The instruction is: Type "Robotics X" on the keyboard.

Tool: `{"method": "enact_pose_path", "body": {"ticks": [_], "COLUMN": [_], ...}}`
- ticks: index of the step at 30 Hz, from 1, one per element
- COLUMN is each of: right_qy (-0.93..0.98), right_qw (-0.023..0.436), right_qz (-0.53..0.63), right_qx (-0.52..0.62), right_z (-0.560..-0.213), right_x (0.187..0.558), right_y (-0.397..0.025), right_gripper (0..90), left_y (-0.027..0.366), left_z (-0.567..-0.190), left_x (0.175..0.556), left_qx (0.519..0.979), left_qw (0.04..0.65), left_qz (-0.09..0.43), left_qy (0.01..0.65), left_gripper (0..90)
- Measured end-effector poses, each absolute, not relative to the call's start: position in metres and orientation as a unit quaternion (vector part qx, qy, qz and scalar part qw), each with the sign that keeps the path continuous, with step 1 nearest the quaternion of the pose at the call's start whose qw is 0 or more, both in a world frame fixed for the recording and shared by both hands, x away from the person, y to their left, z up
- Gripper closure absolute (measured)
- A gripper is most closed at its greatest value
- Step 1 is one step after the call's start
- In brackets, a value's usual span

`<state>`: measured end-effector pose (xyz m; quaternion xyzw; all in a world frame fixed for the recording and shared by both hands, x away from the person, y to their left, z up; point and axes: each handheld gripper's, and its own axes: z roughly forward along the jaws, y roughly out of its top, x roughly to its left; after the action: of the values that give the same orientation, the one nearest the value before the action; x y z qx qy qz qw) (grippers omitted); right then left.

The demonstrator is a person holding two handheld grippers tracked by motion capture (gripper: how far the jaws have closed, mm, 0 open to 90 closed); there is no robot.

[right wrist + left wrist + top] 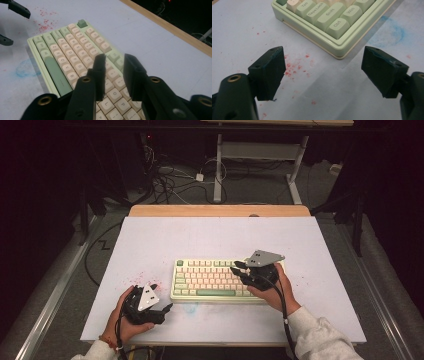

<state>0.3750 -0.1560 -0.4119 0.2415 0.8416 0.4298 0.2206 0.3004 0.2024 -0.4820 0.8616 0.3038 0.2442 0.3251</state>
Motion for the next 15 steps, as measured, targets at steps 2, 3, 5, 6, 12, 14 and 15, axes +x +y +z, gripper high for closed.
{"method": "enact_pose_path", "body": {"ticks": [2,3,5,6,12,14,15], "right_qy": [0.838,0.838,0.834,0.832,0.823,0.820,0.818], "right_qw": [0.227,0.231,0.239,0.243,0.265,0.274,0.279], "right_qz": [0.436,0.435,0.437,0.440,0.442,0.442,0.443], "right_qx": [0.236,0.237,0.236,0.235,0.238,0.239,0.239], "right_z": [-0.410,-0.409,-0.408,-0.408,-0.406,-0.405,-0.405], "right_x": [0.372,0.370,0.368,0.367,0.358,0.354,0.353], "right_y": [-0.160,-0.161,-0.164,-0.166,-0.176,-0.180,-0.181], "right_gripper": [64.7,61.1,54.5,51.9,35.8,33.7,31.6], "left_y": [0.202,0.202,0.202,0.202,0.201,0.201,0.201], "left_z": [-0.482,-0.482,-0.482,-0.482,-0.483,-0.483,-0.483], "left_x": [0.301,0.301,0.301,0.301,0.302,0.302,0.302], "left_qx": [0.861,0.861,0.861,0.862,0.863,0.863,0.863], "left_qw": [0.326,0.326,0.325,0.324,0.323,0.323,0.323], "left_qz": [0.243,0.244,0.243,0.243,0.241,0.241,0.240], "left_qy": [0.305,0.305,0.305,0.304,0.304,0.305,0.305], "left_gripper": [19.2,19.3,19.3,19.2,19.3,19.3,19.3]}}
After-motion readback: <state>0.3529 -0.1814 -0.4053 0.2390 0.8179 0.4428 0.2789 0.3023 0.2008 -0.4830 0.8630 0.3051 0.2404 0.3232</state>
